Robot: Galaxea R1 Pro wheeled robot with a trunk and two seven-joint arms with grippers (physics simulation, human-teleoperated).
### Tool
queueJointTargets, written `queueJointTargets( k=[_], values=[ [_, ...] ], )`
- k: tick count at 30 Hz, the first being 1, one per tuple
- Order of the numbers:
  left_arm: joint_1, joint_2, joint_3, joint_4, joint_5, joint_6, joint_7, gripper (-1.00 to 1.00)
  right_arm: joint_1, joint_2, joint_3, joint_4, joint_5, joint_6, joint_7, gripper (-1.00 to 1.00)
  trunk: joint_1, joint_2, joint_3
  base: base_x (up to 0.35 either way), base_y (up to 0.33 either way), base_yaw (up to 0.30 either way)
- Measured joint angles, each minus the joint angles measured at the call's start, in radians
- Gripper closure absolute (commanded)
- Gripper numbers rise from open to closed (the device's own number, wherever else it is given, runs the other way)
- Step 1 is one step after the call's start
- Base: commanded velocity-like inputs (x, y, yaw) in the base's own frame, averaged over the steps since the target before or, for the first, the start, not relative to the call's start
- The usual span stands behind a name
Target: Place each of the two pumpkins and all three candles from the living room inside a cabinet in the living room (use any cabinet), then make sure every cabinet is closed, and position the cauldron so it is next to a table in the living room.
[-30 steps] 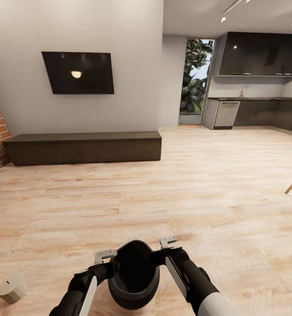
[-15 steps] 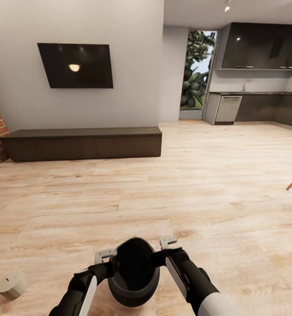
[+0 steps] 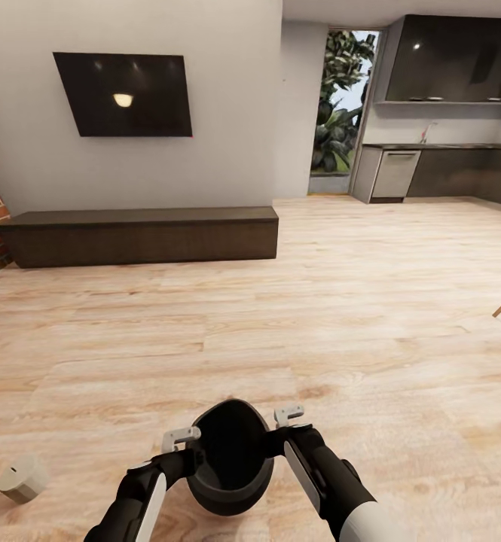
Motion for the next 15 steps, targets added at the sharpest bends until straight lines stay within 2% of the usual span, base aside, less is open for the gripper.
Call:
queueJointTargets(
  k=[4, 9, 15],
  values=[
    [0.0, 0.0, 0.0, 0.0, 0.0, 0.0, 0.0, -1.0, 0.0, 0.0, 0.0, 0.0, 0.0, -0.001, 0.0, -1.0, 0.0, 0.0, 0.0, 0.02, 0.001, 0.0],
    [0.0, 0.0, 0.0, 0.0, 0.0, 0.001, 0.0, -1.0, 0.0, 0.0, 0.0, 0.0, 0.001, -0.001, 0.0, -1.0, 0.0, 0.0, 0.0, 0.152, 0.027, 0.0],
    [0.0, 0.0, 0.0, 0.0, 0.0, 0.0, 0.0, -1.0, 0.0, 0.0, 0.0, 0.0, 0.001, -0.001, 0.0, -1.0, 0.0, 0.0, 0.0, 0.023, 0.004, 0.0]
  ],
)
